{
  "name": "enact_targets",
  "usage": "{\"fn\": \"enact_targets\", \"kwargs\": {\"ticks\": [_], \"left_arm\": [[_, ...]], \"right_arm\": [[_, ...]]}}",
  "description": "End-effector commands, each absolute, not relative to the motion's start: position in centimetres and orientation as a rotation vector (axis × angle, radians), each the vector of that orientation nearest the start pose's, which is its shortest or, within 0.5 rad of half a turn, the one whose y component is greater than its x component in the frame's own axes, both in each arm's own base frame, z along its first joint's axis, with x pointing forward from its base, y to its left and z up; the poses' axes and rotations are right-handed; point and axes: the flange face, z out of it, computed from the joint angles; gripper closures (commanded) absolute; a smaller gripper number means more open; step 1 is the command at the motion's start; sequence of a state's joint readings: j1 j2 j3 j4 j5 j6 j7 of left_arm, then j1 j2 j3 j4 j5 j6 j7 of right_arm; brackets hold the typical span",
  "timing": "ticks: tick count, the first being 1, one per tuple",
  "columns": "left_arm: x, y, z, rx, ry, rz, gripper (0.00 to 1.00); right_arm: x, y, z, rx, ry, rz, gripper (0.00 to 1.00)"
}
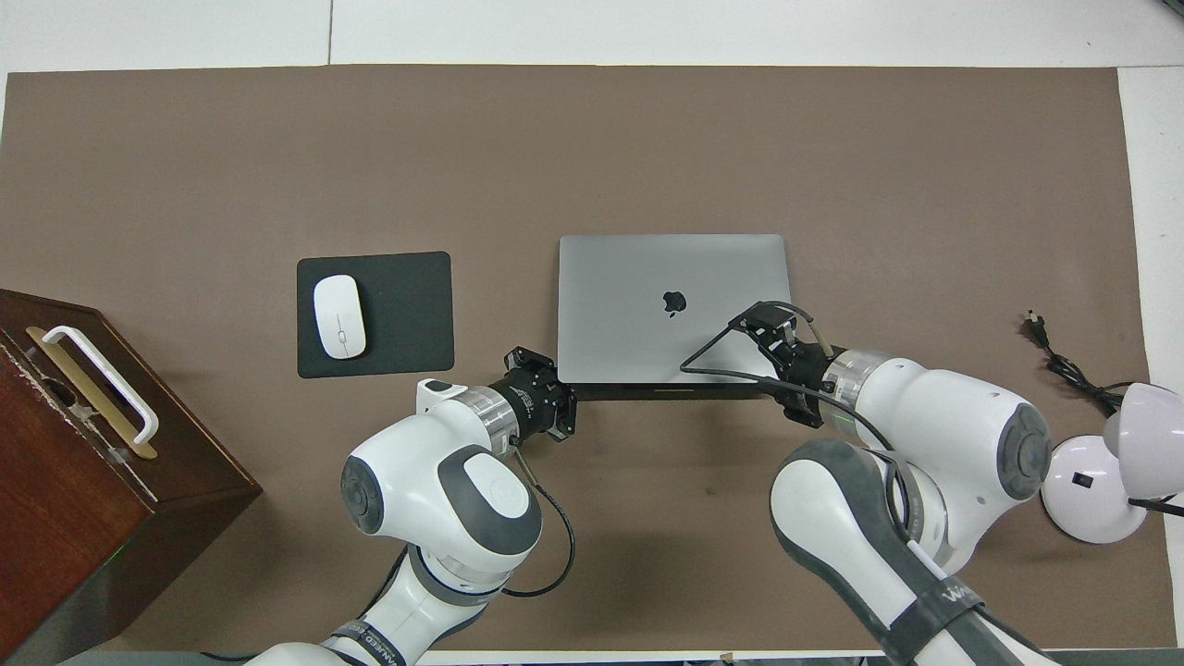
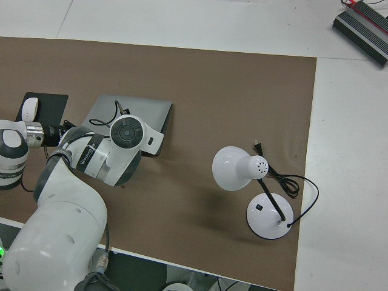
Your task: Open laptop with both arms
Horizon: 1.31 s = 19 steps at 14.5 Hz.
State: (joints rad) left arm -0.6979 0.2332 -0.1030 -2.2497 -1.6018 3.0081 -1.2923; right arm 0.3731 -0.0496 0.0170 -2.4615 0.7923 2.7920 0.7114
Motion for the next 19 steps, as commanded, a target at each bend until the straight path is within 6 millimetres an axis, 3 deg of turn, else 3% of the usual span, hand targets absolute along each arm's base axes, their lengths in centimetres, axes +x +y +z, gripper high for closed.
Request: {"fn": "enact_targets", "kwargs": {"ticks": [1,19], "left_arm": [[41.8,-32.9,26.1,1.292,2.17,-0.407,1.0],[41.8,-32.8,26.0,1.292,2.173,-0.406,1.0]], "right_arm": [[46.6,16.4,36.4,-2.242,1.259,-0.095,0.0],[46.2,16.6,34.6,-2.282,1.253,-0.042,0.0]]}}
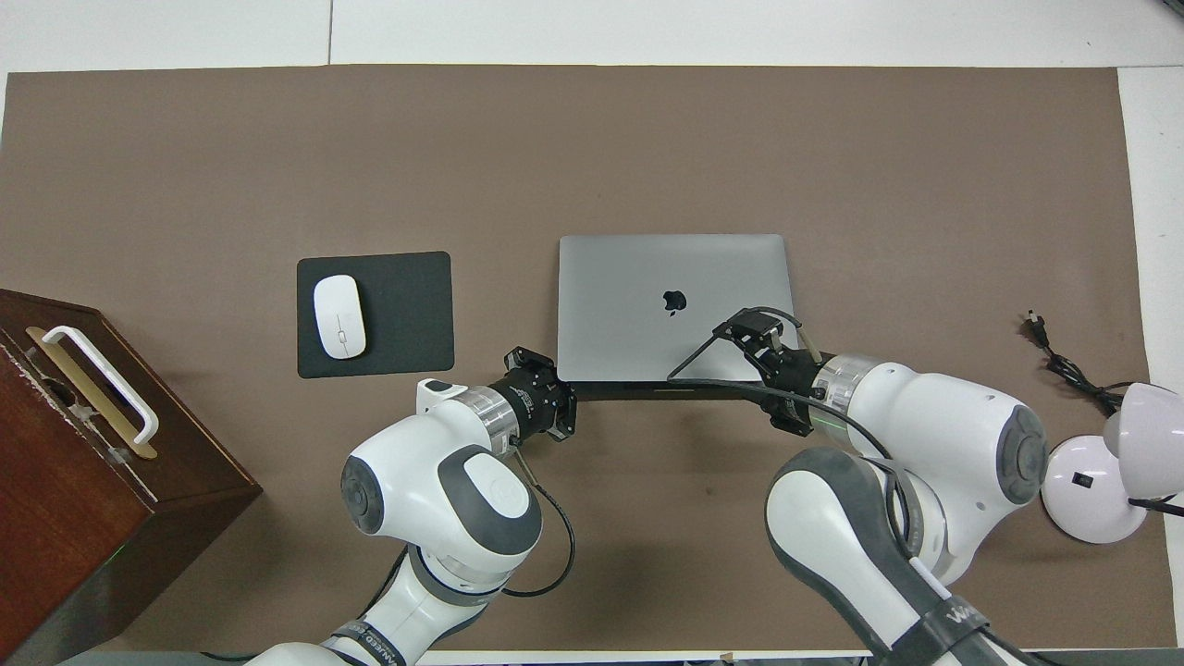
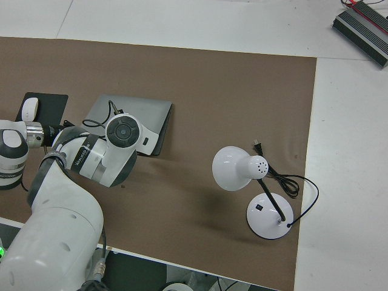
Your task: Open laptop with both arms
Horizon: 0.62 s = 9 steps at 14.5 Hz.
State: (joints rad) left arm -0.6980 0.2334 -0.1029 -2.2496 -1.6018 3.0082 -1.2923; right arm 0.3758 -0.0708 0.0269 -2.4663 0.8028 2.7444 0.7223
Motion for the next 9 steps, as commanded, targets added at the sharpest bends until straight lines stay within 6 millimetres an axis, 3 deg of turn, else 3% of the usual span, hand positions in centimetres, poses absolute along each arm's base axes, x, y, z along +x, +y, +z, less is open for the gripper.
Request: {"fn": "enact_targets", "kwargs": {"ticks": [1,9], "left_arm": [[41.8,-32.8,26.1,1.292,2.172,-0.406,1.0],[41.8,-32.8,26.0,1.292,2.173,-0.406,1.0]], "right_arm": [[46.2,16.6,34.3,-2.286,1.255,-0.039,0.0],[47.4,16.0,34.1,-2.295,1.234,-0.074,0.0]]}}
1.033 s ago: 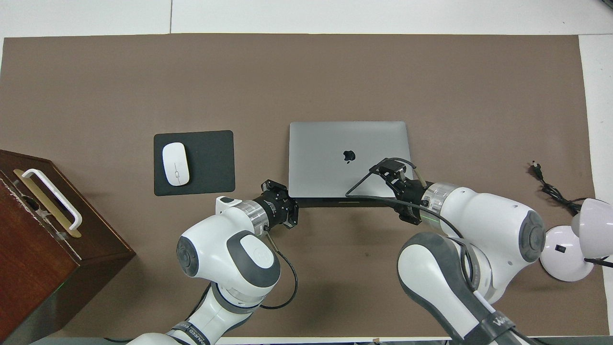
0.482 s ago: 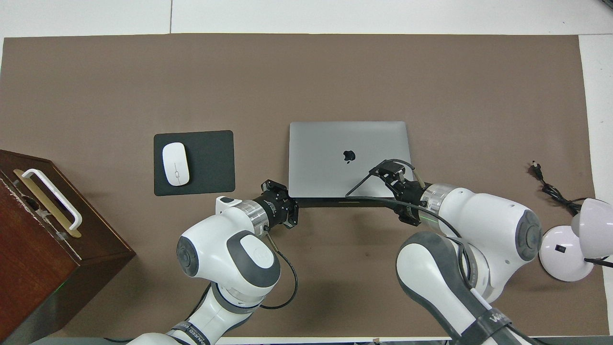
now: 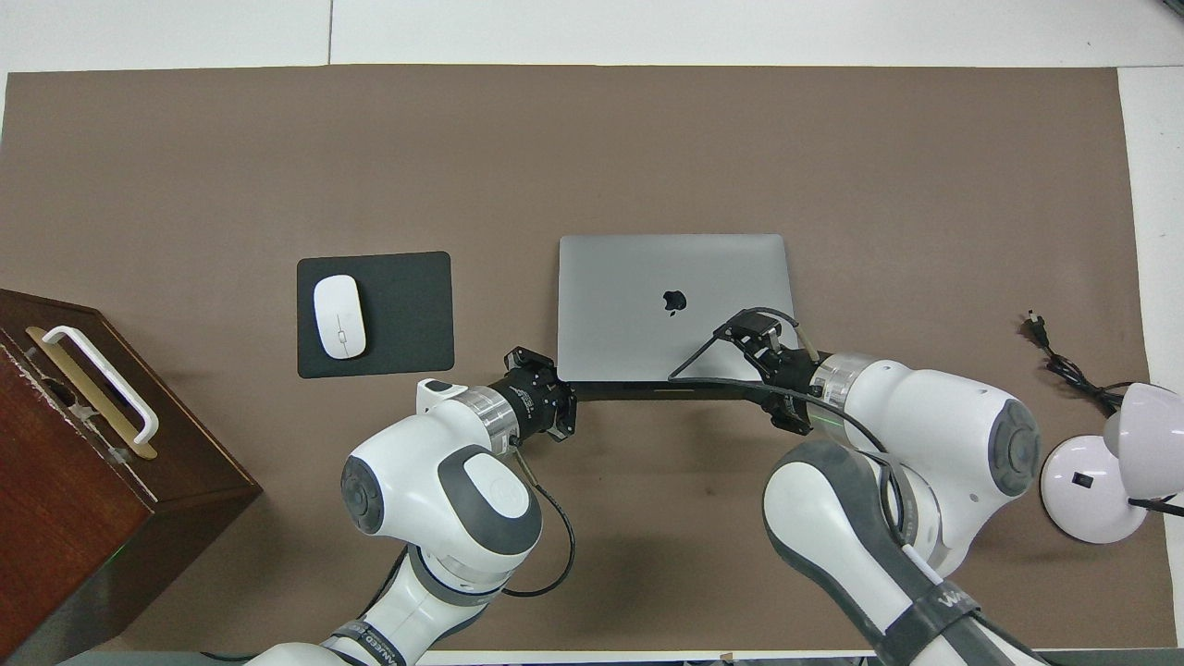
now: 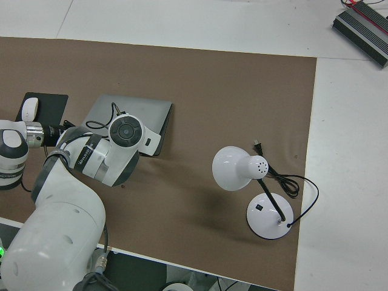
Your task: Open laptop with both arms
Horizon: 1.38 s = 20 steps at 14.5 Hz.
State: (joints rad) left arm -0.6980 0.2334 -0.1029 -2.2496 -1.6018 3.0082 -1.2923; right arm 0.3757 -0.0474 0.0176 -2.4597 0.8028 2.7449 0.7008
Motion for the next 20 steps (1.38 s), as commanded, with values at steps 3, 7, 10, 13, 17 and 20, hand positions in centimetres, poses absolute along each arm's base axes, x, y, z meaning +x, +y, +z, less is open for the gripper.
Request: {"fn": "enact_targets", "kwargs": {"ticks": [3,7,10,13,17,20], "left_arm": [[41.8,-32.8,26.0,1.292,2.173,-0.406,1.0],[41.8,-32.8,26.0,1.292,2.173,-0.406,1.0],[41.8,-32.7,26.0,1.292,2.173,-0.404,1.0],[41.8,-32.8,26.0,1.292,2.173,-0.406,1.0],[41.8,-32.7,26.0,1.293,2.172,-0.403,1.0],[41.8,-32.7,26.0,1.293,2.172,-0.403,1.0]], "right_arm": [[48.2,15.6,34.7,-2.284,1.229,-0.093,0.0],[48.7,15.8,35.3,-2.279,1.217,-0.107,0.0],[49.2,16.0,36.0,-2.266,1.213,-0.119,0.0],[50.1,16.3,37.5,-2.244,1.197,-0.142,0.0],[51.6,16.2,38.8,-2.224,1.182,-0.173,0.0],[53.1,15.8,39.8,-2.209,1.17,-0.206,0.0]]}}
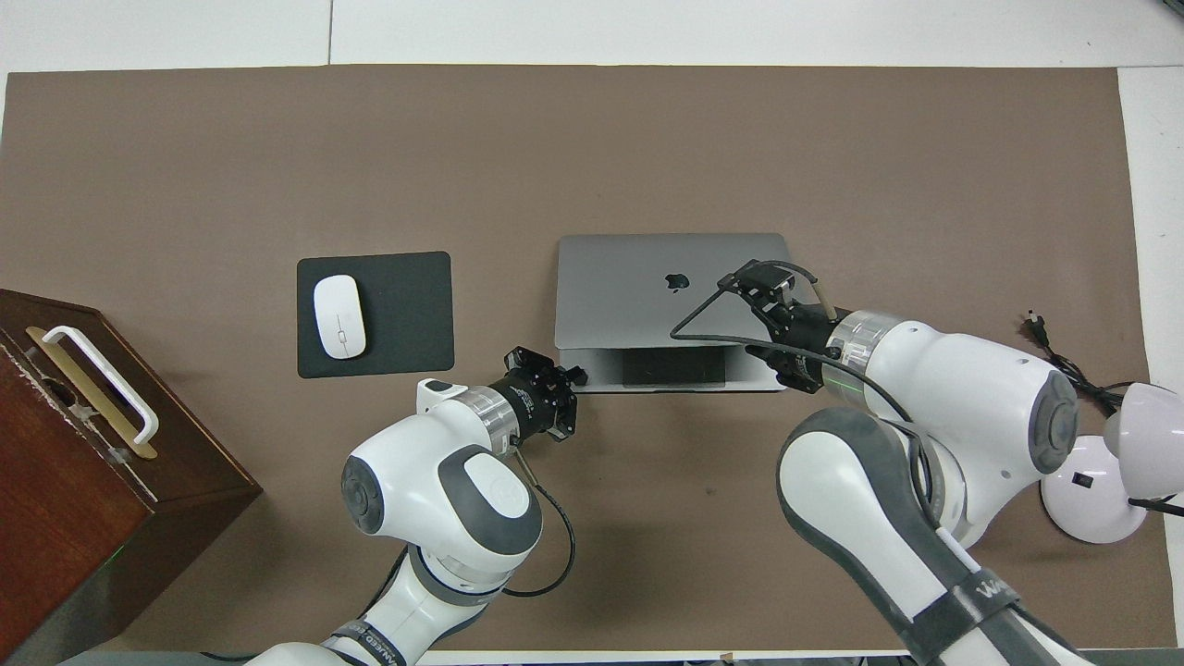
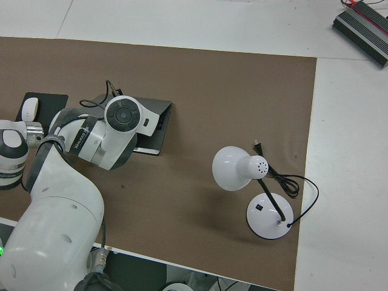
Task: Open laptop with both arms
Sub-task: 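Lift the lid upward and away with the right gripper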
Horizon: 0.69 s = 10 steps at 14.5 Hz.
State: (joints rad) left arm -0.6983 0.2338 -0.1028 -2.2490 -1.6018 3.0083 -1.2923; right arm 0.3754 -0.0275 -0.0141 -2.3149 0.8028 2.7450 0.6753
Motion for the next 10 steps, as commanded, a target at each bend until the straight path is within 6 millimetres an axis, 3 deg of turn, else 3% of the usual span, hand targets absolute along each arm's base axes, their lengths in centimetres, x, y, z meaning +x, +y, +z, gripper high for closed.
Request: {"fn": "enact_targets", "kwargs": {"ticks": [1,10], "left_arm": [[41.8,-32.7,26.0,1.293,2.172,-0.403,1.0],[41.8,-32.6,26.0,1.29,2.175,-0.387,1.0]], "right_arm": [[53.5,15.4,40.2,-2.203,1.169,-0.22,0.0],[56.9,15.6,42.8,-2.158,1.149,-0.275,0.0]]}}
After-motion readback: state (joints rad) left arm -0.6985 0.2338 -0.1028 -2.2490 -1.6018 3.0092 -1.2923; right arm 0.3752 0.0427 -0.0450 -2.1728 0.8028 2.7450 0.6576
